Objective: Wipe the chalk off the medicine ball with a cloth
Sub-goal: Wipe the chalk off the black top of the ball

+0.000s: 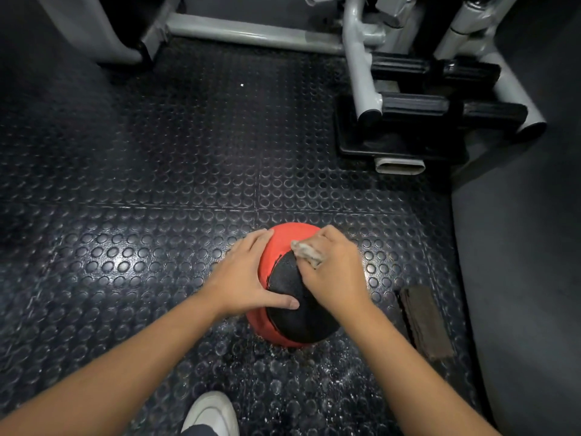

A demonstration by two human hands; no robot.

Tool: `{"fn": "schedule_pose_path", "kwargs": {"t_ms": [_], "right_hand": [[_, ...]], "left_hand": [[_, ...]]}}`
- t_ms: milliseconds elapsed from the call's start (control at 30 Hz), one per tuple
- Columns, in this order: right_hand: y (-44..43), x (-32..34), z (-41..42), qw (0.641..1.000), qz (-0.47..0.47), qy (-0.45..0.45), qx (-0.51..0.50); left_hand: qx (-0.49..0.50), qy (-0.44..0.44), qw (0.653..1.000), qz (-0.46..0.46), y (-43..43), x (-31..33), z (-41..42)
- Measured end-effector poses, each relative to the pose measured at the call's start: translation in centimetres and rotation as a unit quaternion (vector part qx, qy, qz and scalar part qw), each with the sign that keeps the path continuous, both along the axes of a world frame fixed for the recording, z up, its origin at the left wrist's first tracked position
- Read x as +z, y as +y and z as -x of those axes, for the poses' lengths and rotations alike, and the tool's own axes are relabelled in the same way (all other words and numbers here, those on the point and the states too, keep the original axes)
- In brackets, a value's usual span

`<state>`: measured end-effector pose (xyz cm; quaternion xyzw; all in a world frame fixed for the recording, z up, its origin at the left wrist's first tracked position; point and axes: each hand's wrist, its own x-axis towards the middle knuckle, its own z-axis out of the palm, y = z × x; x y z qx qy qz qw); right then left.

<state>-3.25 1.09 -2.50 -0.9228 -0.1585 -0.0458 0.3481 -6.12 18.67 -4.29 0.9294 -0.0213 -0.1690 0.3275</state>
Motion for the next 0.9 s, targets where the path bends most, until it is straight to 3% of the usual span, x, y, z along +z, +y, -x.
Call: {"fn": "schedule_pose_path", "kwargs": {"t_ms": [167, 233, 367, 467, 667, 833, 900], "right_hand": [[-3.3, -0.2, -3.4, 0.980, -0.087, 0.101, -0.148], [-4.1, -0.3, -4.4, 0.972, -0.081, 0.129, -0.179], [-2.7, 0.1, -2.7, 0.994, -0.014, 0.052, -0.094], [-2.0, 0.7, -0.6, 0.999, -0.017, 0.037, -0.009], [-4.9, -0.3, -5.2, 0.986, -0.029, 0.077, -0.148], [-2.3, 0.8, -0.3, 0.996, -0.070, 0.047, -0.003], [-3.0, 0.7, -0.6, 0.996, -0.079, 0.049, 0.003]], "left_hand": [[0.002, -0.010, 1.000, -0.007, -0.8, 0.4, -0.1], [-0.002, -0.016, 1.000, -0.010, -1.5, 0.7, -0.5], [-0.009, -0.021, 0.999, -0.036, -2.2, 1.0, -1.0], [-0.006, -0.021, 0.999, -0.035, -2.4, 1.1, -0.9], [-0.010, -0.027, 0.998, -0.048, -2.8, 1.3, -1.0], [-0.004, -0.018, 0.999, -0.049, -2.1, 1.2, -1.0], [-0.005, -0.025, 0.999, -0.046, -2.3, 1.0, -0.7]]}}
